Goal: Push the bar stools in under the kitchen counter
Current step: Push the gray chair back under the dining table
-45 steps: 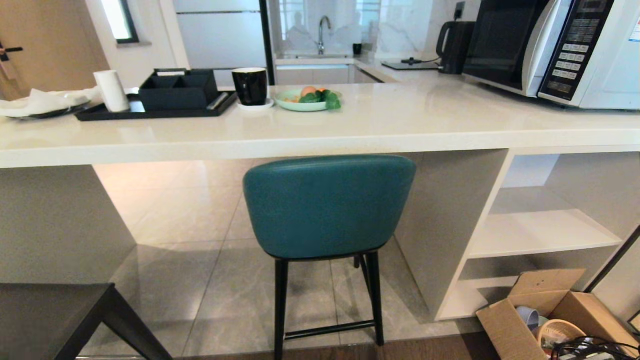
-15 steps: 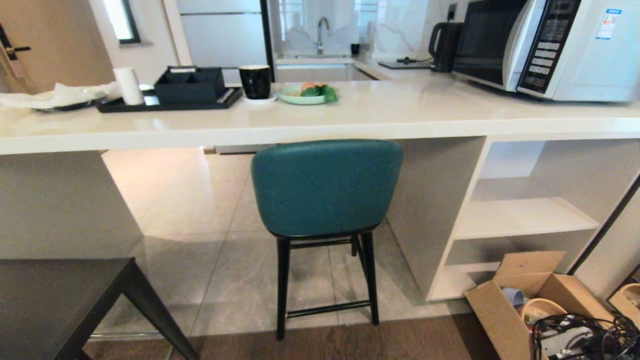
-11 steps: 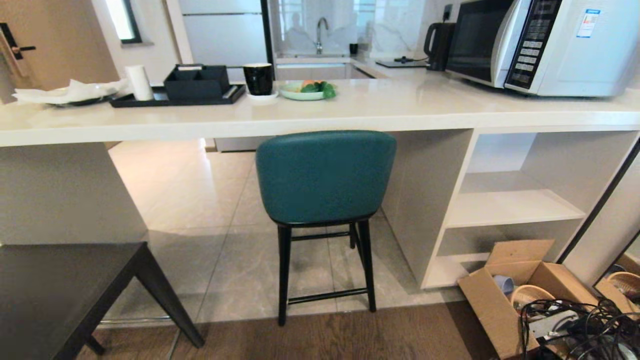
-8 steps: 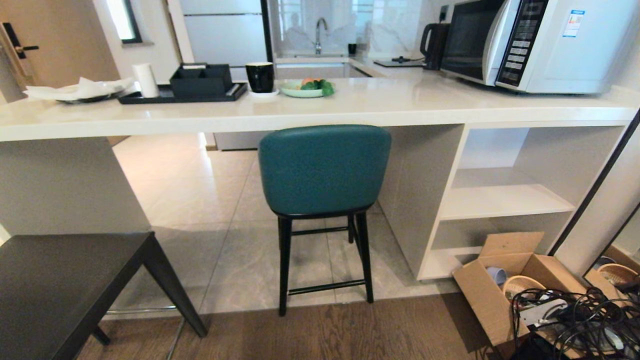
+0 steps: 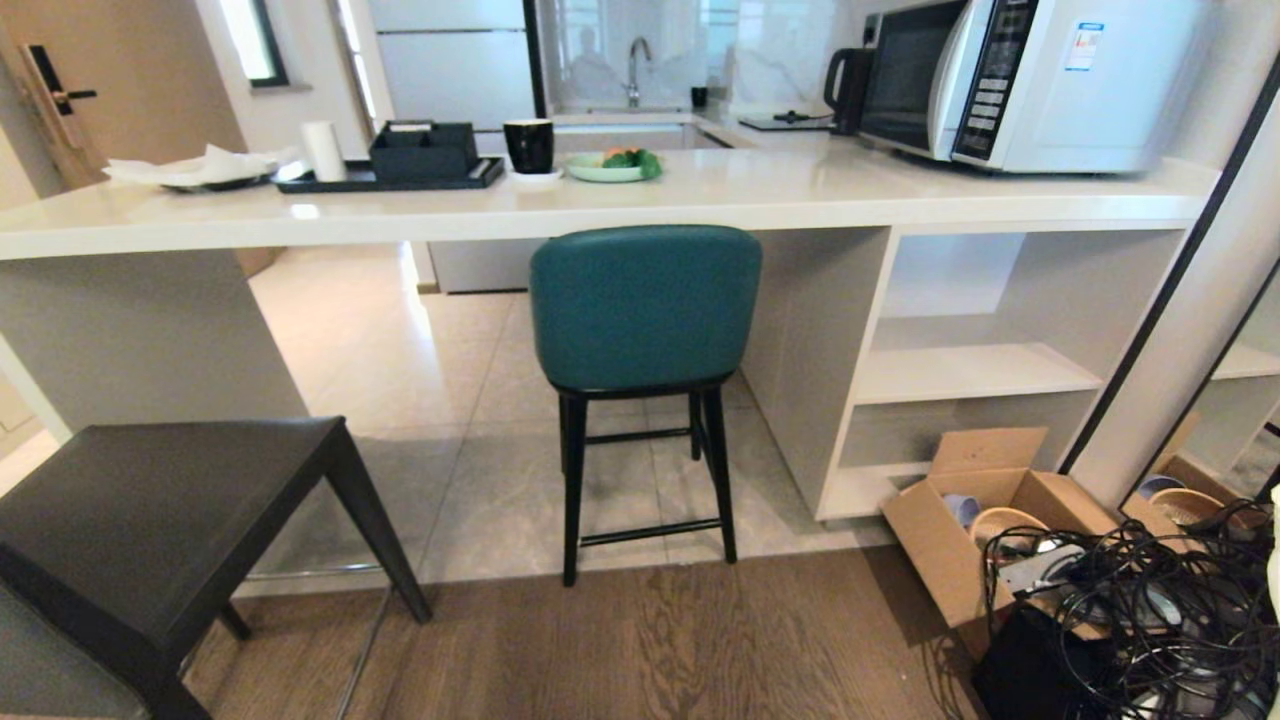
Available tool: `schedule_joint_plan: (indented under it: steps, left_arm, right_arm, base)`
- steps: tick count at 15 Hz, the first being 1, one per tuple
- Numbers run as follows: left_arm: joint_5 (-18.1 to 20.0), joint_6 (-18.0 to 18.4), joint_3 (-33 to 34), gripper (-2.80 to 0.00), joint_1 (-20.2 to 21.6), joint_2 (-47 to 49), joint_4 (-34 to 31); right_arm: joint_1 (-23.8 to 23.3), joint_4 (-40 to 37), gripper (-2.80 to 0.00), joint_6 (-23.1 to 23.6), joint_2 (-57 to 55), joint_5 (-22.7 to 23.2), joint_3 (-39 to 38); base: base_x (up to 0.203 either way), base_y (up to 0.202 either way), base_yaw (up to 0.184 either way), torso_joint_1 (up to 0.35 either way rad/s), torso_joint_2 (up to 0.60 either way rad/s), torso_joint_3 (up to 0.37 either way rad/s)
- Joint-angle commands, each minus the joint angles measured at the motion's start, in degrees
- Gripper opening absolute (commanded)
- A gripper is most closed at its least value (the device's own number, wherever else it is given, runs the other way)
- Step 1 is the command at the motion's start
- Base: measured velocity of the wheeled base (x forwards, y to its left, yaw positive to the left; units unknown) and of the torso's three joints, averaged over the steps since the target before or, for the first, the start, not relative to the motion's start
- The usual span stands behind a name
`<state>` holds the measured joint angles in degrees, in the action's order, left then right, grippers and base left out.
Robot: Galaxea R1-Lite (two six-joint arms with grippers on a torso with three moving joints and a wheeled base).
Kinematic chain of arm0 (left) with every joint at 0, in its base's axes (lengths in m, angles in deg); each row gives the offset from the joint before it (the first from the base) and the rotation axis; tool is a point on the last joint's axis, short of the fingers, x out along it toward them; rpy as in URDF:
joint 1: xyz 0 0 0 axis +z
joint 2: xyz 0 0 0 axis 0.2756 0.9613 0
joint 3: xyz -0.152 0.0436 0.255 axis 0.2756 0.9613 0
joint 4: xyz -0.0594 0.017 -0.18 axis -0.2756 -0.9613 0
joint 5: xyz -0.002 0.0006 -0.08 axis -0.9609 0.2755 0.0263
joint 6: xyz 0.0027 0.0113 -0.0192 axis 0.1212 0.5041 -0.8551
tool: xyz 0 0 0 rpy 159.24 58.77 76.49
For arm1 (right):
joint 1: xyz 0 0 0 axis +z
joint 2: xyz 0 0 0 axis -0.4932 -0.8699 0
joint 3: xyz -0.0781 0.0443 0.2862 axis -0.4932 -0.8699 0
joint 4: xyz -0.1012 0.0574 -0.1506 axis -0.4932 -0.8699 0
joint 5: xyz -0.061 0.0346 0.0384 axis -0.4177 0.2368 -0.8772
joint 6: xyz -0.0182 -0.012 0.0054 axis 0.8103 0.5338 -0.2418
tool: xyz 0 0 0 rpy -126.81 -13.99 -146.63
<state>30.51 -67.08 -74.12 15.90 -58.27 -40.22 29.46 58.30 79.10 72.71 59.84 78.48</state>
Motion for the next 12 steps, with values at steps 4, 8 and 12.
schedule_joint_plan:
  steps: [4, 8, 12]
  left_arm:
    - [0.0, 0.0, 0.1, -2.8, 0.0, 0.2, 0.0]
    - [-0.1, 0.0, 0.1, -2.8, 0.0, 0.2, 0.0]
    - [-0.2, -1.0, 0.1, -2.8, 0.0, 0.2, 0.1]
  right_arm:
    - [0.0, 0.0, -2.8, -0.2, -0.1, -0.1, 0.0]
    - [0.0, 0.0, -2.8, -0.2, 0.0, -0.1, 0.0]
    - [0.0, 0.0, -2.8, -0.2, 0.0, -0.1, 0.0]
  base:
    - [-0.166, 0.0, 0.0, -0.002, 0.0, 0.001]
    - [0.0, 0.0, 0.0, 0.0, 0.0, 0.0]
    - [0.0, 0.0, 0.0, 0.0, 0.0, 0.0]
